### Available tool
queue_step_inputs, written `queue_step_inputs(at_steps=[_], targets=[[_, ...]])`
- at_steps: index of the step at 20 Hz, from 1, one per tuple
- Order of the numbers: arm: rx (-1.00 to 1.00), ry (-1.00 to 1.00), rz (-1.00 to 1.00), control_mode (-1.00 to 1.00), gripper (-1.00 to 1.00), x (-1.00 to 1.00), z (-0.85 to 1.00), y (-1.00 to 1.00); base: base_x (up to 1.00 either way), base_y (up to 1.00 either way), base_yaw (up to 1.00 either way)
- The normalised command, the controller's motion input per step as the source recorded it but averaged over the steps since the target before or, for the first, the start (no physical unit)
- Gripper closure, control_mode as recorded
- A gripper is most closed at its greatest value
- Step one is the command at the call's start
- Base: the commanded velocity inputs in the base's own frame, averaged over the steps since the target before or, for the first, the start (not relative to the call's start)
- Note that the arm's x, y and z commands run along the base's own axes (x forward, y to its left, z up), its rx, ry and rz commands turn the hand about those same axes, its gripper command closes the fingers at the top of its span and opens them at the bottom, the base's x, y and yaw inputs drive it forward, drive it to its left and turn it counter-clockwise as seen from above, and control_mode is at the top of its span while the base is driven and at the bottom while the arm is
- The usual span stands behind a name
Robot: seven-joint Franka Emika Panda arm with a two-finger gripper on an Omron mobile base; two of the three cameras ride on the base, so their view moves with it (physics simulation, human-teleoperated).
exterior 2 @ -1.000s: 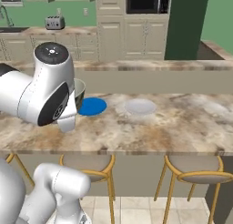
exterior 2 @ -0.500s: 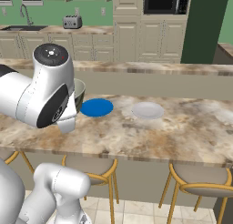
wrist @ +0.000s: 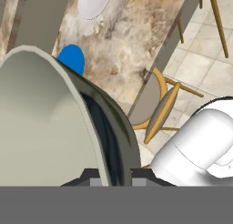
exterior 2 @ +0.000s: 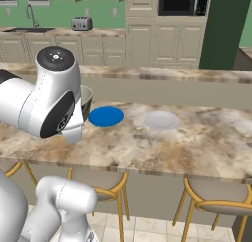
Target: Move the bowls from the cabinet to the plates on the dining table.
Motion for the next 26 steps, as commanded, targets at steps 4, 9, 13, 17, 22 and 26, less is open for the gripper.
queue_step_inputs(at_steps=[4, 9, 13, 17, 22, 26], targets=[[0.00, 0.00, 0.00, 1.00, 1.00, 0.00, 0.00, 0.00, 0.00, 0.00, 0.00], [0.00, 0.00, 0.00, 1.00, 1.00, 0.00, 0.00, 0.00, 0.01, 0.00, 0.00], [0.00, 0.00, 0.00, 1.00, 1.00, 0.00, 0.00, 0.00, 0.00, 0.00, 0.00], [0.00, 0.00, 0.00, 1.00, 1.00, 0.00, 0.00, 0.00, 0.02, 0.00, 0.00], [0.00, 0.00, 0.00, -1.00, 1.00, 0.46, 0.00, -0.03, 0.00, 0.00, 0.00], [0.00, 0.00, -0.03, -1.00, 1.00, 0.73, 0.00, -0.14, 0.00, 0.00, 0.00]])
